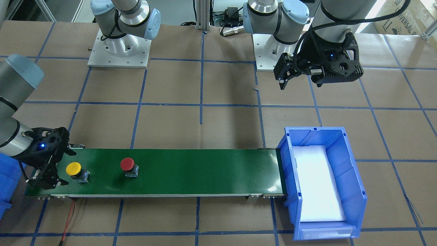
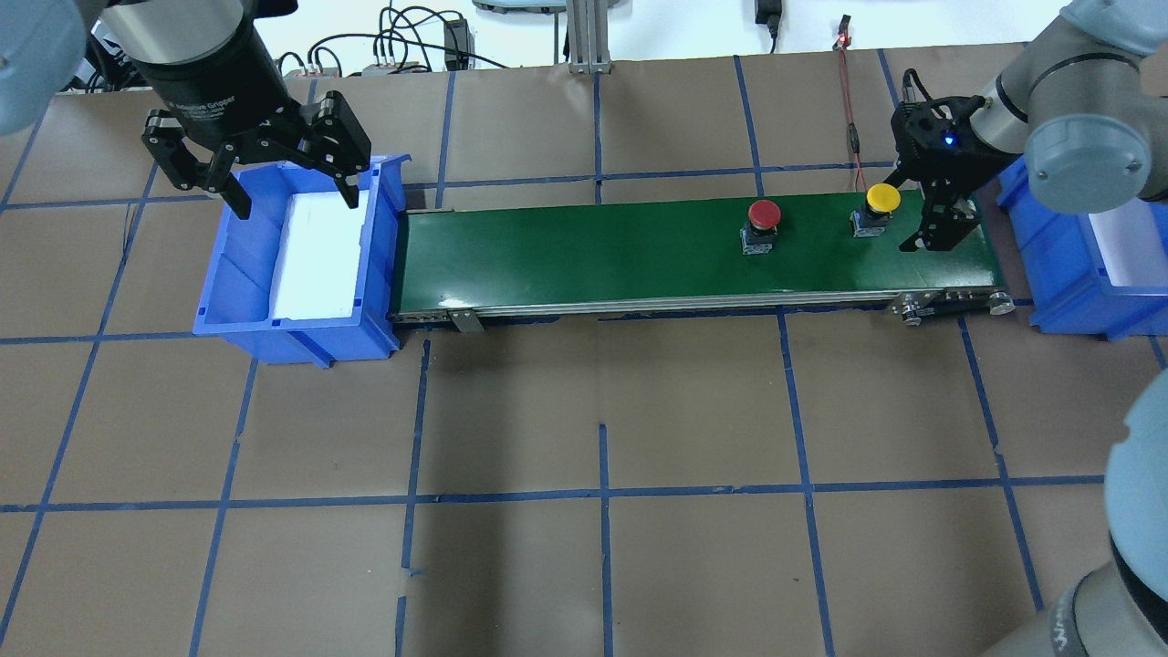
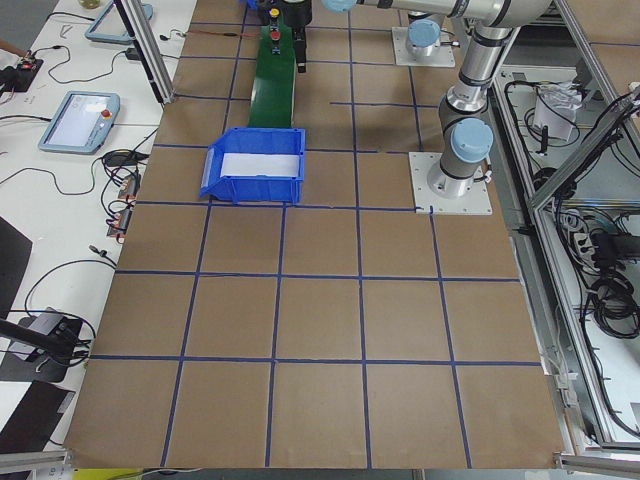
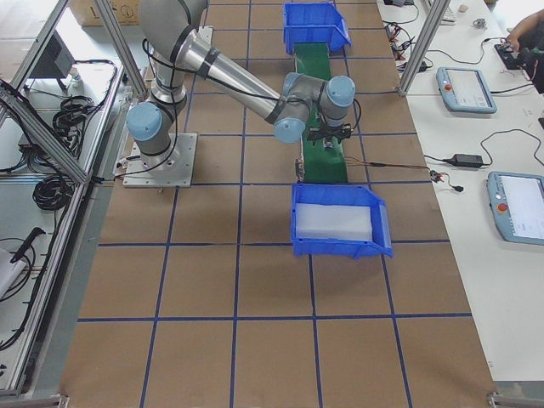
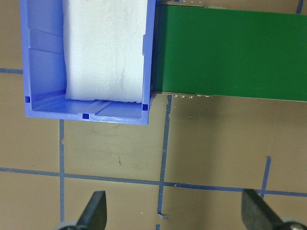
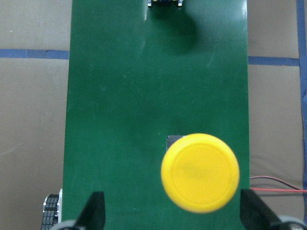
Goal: Transport two buttons from left to right
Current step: 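Lower the right gripper and grasp the yellow button on the belt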
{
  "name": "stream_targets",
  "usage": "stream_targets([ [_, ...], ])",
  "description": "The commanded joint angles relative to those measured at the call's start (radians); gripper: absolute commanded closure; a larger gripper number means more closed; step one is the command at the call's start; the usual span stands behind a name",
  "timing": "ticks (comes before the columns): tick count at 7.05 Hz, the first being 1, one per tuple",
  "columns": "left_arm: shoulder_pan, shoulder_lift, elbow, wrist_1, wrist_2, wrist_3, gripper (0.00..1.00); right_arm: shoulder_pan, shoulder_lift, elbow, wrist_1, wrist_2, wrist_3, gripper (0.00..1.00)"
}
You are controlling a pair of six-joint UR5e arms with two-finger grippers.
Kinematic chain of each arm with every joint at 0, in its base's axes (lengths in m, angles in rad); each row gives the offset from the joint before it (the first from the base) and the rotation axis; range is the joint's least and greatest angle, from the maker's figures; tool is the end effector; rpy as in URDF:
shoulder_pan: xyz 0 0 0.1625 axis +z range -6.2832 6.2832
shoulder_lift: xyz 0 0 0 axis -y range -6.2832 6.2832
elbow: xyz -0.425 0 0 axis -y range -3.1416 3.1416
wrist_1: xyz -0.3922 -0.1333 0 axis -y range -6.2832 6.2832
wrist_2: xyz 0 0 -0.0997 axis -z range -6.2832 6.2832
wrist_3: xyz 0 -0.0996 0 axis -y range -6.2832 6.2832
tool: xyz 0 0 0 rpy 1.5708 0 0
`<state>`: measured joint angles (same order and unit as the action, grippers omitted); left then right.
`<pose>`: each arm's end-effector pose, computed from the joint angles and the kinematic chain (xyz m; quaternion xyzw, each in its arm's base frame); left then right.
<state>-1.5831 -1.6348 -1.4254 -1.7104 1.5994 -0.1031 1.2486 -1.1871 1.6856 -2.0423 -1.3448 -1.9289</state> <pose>-0.1367 -0.5102 0.5133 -0.0449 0.9985 0.0282 0.0159 -0.0426 -0.6190 0.2694 -0.7140 0.6909 -0.0960 0.0607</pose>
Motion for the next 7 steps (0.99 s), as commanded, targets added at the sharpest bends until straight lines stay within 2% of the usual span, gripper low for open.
stream_targets([
  [1, 0.0, 0.006, -0.001, 0.006, -0.001, 0.0, 0.0, 0.002, 0.003, 0.0, 0.001, -0.001, 0.005, 0.01],
  [3, -0.001, 0.0, 0.002, 0.014, -0.001, 0.0, 0.0, 0.0, 0.003, -0.001, -0.003, 0.004, 0.004, 0.03],
  [4, -0.001, 0.004, -0.003, 0.015, 0.001, 0.002, 0.0, 0.0, 0.001, -0.001, -0.009, -0.005, 0.001, 0.13],
  [5, -0.001, 0.004, -0.001, 0.015, -0.002, -0.001, 0.0, 0.0, 0.003, -0.001, -0.012, -0.017, 0.001, 0.4],
  [6, -0.001, 0.001, 0.003, 0.015, -0.007, -0.012, 0.0, 0.0, 0.001, -0.004, -0.013, -0.019, 0.002, 0.55],
  [7, -0.001, 0.007, 0.002, 0.015, -0.009, -0.01, 0.0, 0.0, 0.001, -0.007, -0.015, -0.02, 0.002, 0.64],
])
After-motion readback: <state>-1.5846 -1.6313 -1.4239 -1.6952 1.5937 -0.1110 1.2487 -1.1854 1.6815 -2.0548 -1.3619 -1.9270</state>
